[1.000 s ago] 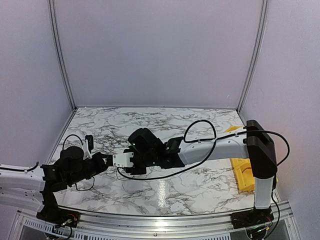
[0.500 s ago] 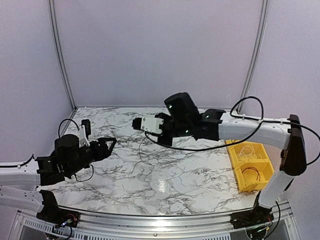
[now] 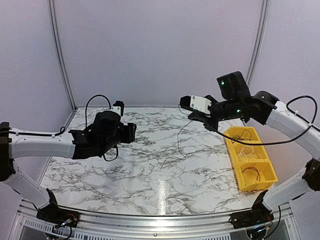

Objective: Untangle the cables

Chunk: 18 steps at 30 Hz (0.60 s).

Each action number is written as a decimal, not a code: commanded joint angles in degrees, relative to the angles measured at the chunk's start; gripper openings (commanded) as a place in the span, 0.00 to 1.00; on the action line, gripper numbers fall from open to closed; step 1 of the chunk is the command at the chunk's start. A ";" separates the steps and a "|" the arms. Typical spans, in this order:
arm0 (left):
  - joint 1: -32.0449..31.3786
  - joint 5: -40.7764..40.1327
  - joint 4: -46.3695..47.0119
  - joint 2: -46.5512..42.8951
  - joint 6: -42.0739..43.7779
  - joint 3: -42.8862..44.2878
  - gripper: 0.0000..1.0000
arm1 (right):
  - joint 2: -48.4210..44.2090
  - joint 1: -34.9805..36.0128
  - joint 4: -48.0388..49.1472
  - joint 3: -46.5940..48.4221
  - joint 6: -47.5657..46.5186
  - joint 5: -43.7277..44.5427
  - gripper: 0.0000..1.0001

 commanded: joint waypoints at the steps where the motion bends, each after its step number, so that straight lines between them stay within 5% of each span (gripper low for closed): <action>1: 0.40 -2.97 -8.76 7.66 1.31 9.22 0.62 | -6.25 -7.50 -12.28 -1.09 -5.48 -5.39 0.00; 7: 0.54 1.29 -9.59 13.21 3.89 14.47 0.63 | -13.38 -15.26 -20.64 -2.00 -10.05 -3.15 0.00; 18: 1.43 7.33 -10.82 16.22 1.36 13.78 0.64 | -24.11 -16.27 -35.62 -4.69 -15.98 18.50 0.00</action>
